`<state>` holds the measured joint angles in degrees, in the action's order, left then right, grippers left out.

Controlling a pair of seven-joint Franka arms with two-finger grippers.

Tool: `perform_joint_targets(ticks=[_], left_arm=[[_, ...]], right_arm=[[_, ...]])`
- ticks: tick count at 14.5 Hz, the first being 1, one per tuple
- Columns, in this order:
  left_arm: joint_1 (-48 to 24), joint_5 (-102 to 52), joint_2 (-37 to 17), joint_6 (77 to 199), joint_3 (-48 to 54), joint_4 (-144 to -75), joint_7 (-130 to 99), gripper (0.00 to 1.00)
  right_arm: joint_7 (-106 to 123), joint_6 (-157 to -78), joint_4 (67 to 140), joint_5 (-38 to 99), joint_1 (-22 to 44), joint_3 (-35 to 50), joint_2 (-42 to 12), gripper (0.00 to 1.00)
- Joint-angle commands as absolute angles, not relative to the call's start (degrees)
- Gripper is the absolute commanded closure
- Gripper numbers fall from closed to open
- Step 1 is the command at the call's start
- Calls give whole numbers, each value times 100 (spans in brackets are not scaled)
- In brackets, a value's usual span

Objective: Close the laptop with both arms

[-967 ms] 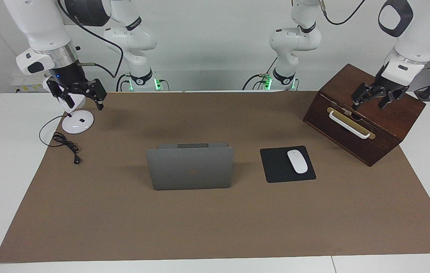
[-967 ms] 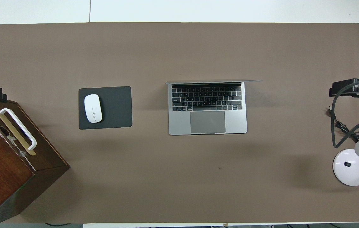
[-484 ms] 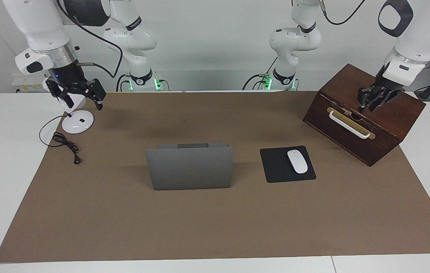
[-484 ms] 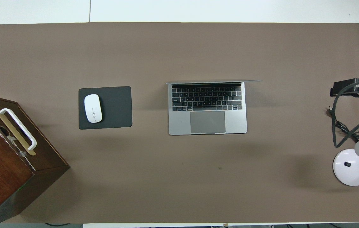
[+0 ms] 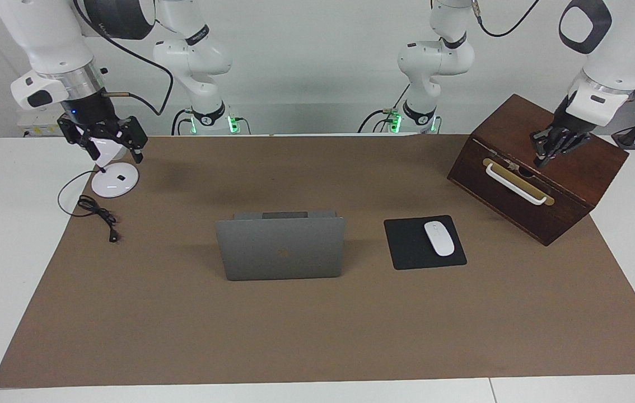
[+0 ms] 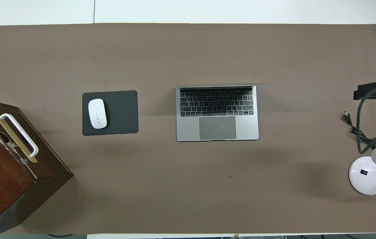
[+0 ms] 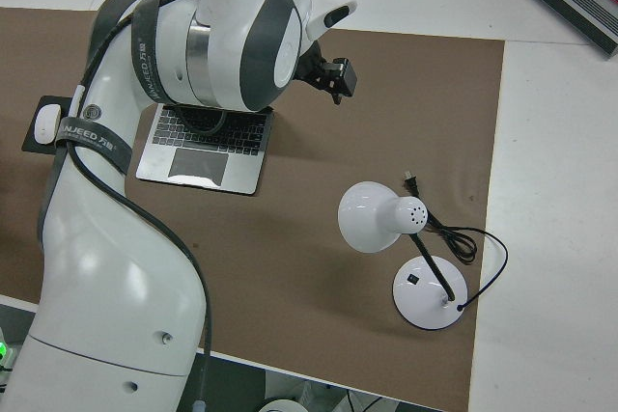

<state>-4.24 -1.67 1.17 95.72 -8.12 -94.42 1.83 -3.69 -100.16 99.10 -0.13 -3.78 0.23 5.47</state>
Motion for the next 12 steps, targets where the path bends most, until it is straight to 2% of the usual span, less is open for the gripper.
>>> perform_joint_targets(ticks=[1, 7, 12], left_arm=[[-457, -264, 106, 9712, -844, -9404, 123, 100], [-519, -640, 114, 10370, -835, -9615, 141, 100], [-905, -826, 149, 11476, -817, -10308, 141, 100]], right_arm=[[-202, -10160, 9949, -53, -483, 70, 572, 0], [-193, -10160, 9423, -132, -545, 70, 168, 0], [-185, -10318, 9343, -176, -562, 70, 62, 1]])
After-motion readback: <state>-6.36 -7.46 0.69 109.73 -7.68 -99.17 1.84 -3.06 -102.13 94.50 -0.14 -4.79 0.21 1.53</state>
